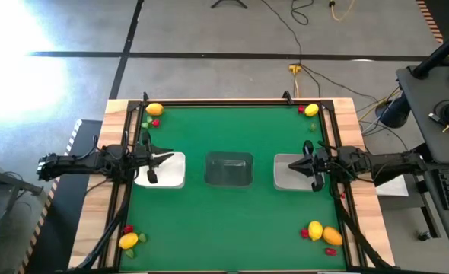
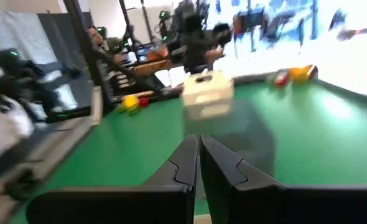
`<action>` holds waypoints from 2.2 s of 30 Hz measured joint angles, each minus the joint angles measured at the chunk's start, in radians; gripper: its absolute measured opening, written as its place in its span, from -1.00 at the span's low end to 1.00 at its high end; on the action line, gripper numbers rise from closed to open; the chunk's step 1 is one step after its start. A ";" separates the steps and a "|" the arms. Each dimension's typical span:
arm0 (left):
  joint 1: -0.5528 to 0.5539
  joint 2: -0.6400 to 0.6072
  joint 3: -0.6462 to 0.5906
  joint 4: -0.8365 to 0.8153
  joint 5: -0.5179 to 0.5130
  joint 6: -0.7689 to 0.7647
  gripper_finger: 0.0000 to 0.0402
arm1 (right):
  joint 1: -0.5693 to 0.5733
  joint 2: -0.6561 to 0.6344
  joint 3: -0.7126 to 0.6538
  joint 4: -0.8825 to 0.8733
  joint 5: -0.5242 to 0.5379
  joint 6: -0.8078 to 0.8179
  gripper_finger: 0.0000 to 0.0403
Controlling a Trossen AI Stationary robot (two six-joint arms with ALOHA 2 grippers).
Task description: Sort produce into baskets
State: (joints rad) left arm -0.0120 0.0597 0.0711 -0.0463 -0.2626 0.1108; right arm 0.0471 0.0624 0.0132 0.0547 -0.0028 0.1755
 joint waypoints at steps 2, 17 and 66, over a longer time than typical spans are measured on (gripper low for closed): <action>0.000 0.000 0.000 0.000 0.000 0.000 -0.79 | 0.000 0.002 0.000 0.042 0.043 -0.112 -0.94; 0.000 0.000 0.000 0.000 0.000 0.000 -0.79 | -0.001 0.001 0.000 0.097 0.081 0.331 -0.94; 0.000 0.000 0.000 0.000 0.000 0.000 -0.79 | 1.047 1.445 1.028 -0.930 0.062 0.974 0.62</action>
State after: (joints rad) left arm -0.0121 0.0597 0.0711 -0.0463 -0.2629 0.1108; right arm 1.0938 1.5078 1.0414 -0.8754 0.0587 1.1491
